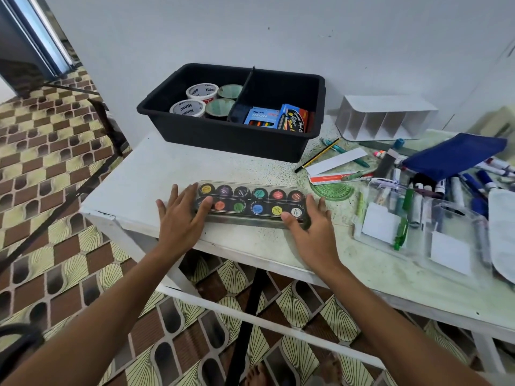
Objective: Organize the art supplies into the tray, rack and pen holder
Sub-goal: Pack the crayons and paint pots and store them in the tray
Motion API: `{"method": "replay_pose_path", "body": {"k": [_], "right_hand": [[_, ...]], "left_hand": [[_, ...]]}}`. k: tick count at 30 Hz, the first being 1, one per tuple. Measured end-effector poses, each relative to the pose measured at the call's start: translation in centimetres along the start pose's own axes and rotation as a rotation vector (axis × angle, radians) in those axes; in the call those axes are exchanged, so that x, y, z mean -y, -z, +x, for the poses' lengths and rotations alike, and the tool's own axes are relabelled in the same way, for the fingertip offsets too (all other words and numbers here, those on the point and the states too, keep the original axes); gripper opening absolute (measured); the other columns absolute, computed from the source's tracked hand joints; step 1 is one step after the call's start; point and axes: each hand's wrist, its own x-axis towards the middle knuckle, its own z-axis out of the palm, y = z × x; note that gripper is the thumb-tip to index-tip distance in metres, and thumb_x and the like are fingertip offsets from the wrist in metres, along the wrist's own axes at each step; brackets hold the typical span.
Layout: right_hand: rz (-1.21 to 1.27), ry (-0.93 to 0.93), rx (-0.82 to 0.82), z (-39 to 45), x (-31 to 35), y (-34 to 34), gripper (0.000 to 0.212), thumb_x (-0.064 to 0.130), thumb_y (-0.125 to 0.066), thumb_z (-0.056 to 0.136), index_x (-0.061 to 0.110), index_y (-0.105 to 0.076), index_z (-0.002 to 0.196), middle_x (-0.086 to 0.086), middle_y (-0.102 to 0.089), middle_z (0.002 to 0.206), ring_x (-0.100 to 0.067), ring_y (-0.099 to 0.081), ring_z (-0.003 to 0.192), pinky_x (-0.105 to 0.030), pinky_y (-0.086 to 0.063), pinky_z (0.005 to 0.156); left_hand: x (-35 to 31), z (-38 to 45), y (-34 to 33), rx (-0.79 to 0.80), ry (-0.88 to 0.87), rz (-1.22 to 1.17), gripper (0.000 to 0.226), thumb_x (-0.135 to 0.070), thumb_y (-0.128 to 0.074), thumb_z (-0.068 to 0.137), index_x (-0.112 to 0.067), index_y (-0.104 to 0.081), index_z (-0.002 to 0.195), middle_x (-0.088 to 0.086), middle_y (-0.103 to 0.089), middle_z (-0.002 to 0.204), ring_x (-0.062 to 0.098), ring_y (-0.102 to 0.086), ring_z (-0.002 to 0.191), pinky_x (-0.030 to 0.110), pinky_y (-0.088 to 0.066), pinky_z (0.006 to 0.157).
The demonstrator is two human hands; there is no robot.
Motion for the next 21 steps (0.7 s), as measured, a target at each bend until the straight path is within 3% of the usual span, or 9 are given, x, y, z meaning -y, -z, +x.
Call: {"method": "replay_pose_path", "body": {"k": [3, 5, 8, 10, 12, 15, 19, 21], "right_hand": [[-0.148, 0.085, 0.019, 0.5, 0.2, 0.8, 0.084, 0.055, -0.054, 0.089, 0.018, -0.014, 0.153, -0.002, 0.0, 0.162, -0.02, 0.006, 0.148, -0.048, -0.007, 0.12], [-0.247, 0.233, 0.068, 1.5, 1.2, 1.6, 0.083, 0.052, -0.059, 0.088, 0.027, -0.013, 0.153, 0.002, 0.004, 0.162, -0.018, 0.012, 0.147, -0.048, -0.003, 0.116], [-0.483, 0.475, 0.327, 3.9, 3.6, 2.1, 0.082, 0.053, -0.062, 0.086, 0.034, -0.016, 0.152, -0.002, -0.001, 0.162, -0.021, 0.012, 0.147, -0.05, 0.002, 0.119], [-0.573, 0.515, 0.518, 5.4, 5.0, 1.7, 0.083, 0.052, -0.064, 0.084, 0.04, -0.017, 0.15, -0.003, -0.005, 0.162, -0.022, 0.004, 0.148, -0.046, -0.002, 0.119], [-0.672, 0.52, 0.608, 6.4, 5.7, 1.2, 0.08, 0.05, -0.065, 0.084, 0.043, -0.019, 0.149, -0.004, -0.015, 0.16, -0.024, -0.015, 0.146, -0.046, -0.013, 0.116], [-0.721, 0.498, 0.561, 6.7, 6.0, 0.5, 0.075, 0.053, -0.064, 0.083, 0.041, -0.027, 0.147, -0.004, -0.038, 0.145, -0.022, -0.038, 0.127, -0.042, -0.031, 0.103], [-0.588, 0.409, 0.404, 5.4, 5.6, -0.5, 0.073, 0.054, -0.064, 0.082, 0.036, -0.034, 0.145, -0.006, -0.042, 0.136, -0.022, -0.037, 0.122, -0.041, -0.032, 0.102], [-0.536, 0.384, 0.339, 4.6, 5.4, -0.9, 0.071, 0.054, -0.063, 0.082, 0.036, -0.036, 0.145, -0.006, -0.043, 0.134, -0.023, -0.037, 0.122, -0.041, -0.033, 0.101]], "left_hand": [[-0.1, 0.1, 0.5, 0.008, -0.037, 0.039, 0.089, -0.076, -0.016, 0.084, -0.016, -0.026, 0.149, 0.009, -0.028, 0.155, 0.027, -0.016, 0.145, 0.058, -0.009, 0.116], [-0.6, 0.0, 0.9, 0.004, -0.16, 0.073, 0.083, -0.074, -0.027, 0.086, -0.017, -0.03, 0.146, 0.011, -0.028, 0.153, 0.03, -0.024, 0.141, 0.056, -0.023, 0.113], [-1.4, 0.0, 0.8, 0.047, -0.358, 0.17, 0.08, -0.074, -0.032, 0.087, -0.013, -0.046, 0.137, 0.014, -0.036, 0.147, 0.033, -0.03, 0.135, 0.056, -0.037, 0.104], [-1.4, 0.3, 0.8, 0.069, -0.396, 0.191, 0.082, -0.075, -0.031, 0.087, -0.011, -0.049, 0.134, 0.014, -0.039, 0.145, 0.033, -0.029, 0.134, 0.058, -0.04, 0.102], [-1.1, 0.8, 1.0, 0.072, -0.403, 0.176, 0.081, -0.077, -0.03, 0.086, -0.015, -0.05, 0.134, 0.013, -0.04, 0.145, 0.032, -0.03, 0.134, 0.059, -0.039, 0.101], [-1.4, 1.1, 1.3, 0.013, -0.301, 0.166, 0.082, -0.079, -0.037, 0.08, -0.019, -0.047, 0.137, 0.013, -0.038, 0.145, 0.032, -0.03, 0.132, 0.054, -0.037, 0.099], [-3.1, 0.2, 1.0, -0.078, -0.027, -0.071, 0.081, -0.063, -0.064, 0.078, -0.017, -0.039, 0.14, 0.011, -0.042, 0.129, 0.023, -0.041, 0.117, 0.037, -0.043, 0.09], [-4.3, -0.1, 1.5, -0.08, 0.064, -0.229, 0.073, -0.054, -0.064, 0.081, -0.021, -0.036, 0.139, 0.005, -0.048, 0.117, 0.016, -0.05, 0.099, 0.029, -0.047, 0.079]]}}
